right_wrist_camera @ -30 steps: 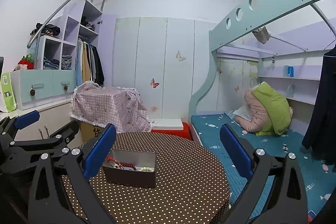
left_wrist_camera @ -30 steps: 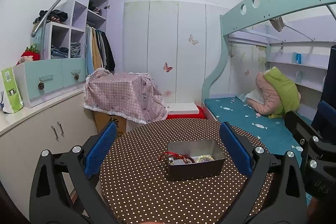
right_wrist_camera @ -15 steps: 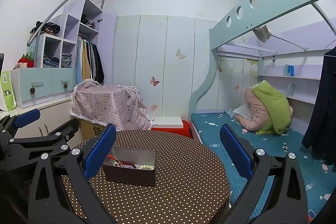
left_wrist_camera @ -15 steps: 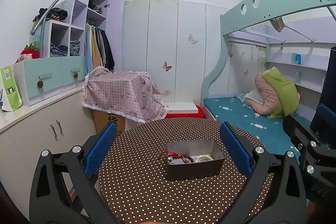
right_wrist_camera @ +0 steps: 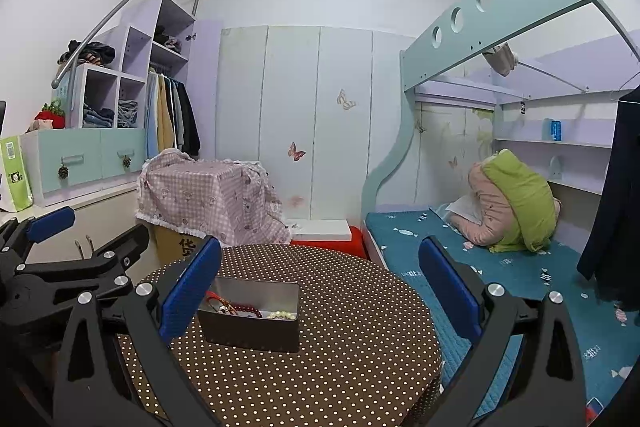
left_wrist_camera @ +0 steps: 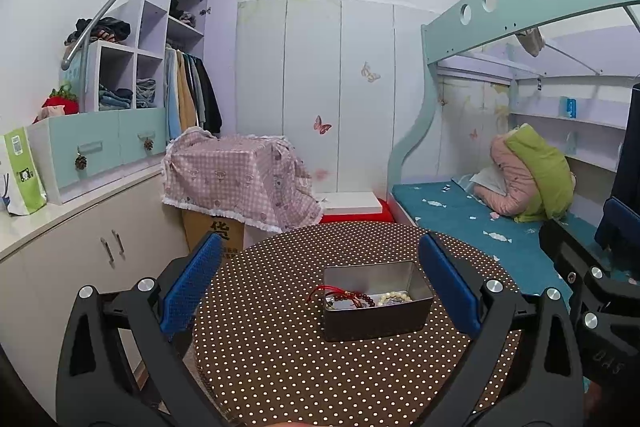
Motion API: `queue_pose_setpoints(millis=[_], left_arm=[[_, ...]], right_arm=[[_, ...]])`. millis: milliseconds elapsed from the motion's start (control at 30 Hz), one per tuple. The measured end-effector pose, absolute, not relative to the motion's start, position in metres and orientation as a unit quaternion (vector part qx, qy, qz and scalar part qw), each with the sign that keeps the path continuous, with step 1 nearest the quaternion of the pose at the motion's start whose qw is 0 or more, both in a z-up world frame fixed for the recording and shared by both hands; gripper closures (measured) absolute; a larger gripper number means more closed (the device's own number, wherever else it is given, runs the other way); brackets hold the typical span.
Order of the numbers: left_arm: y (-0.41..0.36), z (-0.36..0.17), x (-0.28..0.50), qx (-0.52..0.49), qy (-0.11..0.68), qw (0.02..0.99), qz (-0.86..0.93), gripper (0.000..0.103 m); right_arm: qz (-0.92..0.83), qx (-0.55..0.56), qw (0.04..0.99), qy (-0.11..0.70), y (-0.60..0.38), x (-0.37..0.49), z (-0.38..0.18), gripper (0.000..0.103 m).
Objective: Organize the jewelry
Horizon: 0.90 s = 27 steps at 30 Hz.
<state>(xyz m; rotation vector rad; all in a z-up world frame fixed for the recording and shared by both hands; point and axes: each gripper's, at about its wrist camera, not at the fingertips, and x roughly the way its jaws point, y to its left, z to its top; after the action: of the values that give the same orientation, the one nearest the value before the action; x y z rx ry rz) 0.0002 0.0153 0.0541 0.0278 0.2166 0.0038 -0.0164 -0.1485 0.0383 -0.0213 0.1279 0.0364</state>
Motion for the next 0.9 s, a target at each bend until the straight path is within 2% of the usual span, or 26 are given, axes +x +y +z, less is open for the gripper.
queue_pose_setpoints(millis=[900], left_arm=[[0.0138, 0.0506, -0.0004, 0.012, 0.112, 0.994, -0.001, 0.005]], right_arm=[[0.023, -0.013, 0.997, 0.067, -0.1495, -0.0182, 0.0373, 0.007]])
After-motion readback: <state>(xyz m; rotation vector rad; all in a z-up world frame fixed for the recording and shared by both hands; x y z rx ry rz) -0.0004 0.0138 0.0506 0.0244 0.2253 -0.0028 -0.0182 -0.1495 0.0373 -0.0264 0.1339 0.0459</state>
